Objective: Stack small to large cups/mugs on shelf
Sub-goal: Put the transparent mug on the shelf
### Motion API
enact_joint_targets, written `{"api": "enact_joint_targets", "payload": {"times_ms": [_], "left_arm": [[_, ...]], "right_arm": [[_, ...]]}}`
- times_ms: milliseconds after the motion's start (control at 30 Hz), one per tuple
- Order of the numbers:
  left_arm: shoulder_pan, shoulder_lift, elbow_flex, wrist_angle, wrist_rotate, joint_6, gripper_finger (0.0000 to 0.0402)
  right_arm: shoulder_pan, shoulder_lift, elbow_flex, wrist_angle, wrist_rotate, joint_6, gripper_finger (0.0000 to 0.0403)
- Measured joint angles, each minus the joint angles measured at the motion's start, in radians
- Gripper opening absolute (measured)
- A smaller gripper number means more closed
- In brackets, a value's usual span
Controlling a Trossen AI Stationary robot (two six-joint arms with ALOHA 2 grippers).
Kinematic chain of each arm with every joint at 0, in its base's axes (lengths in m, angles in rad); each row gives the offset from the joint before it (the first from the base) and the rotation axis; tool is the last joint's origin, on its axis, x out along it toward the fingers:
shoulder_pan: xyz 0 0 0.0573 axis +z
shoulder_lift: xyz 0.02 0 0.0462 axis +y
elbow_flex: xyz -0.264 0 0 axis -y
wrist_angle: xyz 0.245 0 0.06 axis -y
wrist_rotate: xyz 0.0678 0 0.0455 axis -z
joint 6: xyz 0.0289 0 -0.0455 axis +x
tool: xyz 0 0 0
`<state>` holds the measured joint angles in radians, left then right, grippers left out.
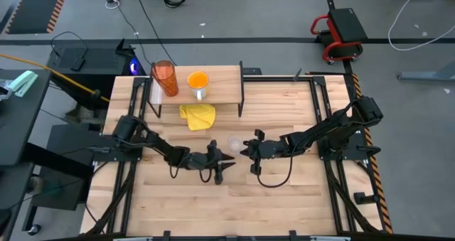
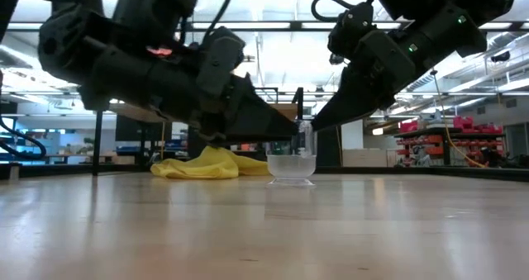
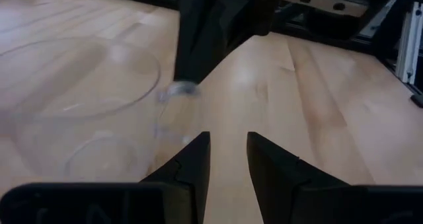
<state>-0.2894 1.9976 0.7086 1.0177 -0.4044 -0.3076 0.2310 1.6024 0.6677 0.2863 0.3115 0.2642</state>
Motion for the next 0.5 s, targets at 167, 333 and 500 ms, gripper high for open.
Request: {"api": "enact_joint_targets", "payload": {"times_ms": [167,333,500], "left_arm": [[0.011,0.015,0.038,-0.030,0.024,0.003,0.0108],[0.012,0.014,0.039,-0.047,0.023,0.001,0.0108],[0.020,0.014,0.039,-0.054,0.018,-0.011,0.0108]], "right_arm": [[0.000,0.000,0.032,0.001,0.000,-0.031,0.0005],[0.000,0.000,0.039,-0.021,0.000,-0.028,0.0005],[0.000,0.000,0.039,-0.076,0.000,-0.001,0.0005]]}}
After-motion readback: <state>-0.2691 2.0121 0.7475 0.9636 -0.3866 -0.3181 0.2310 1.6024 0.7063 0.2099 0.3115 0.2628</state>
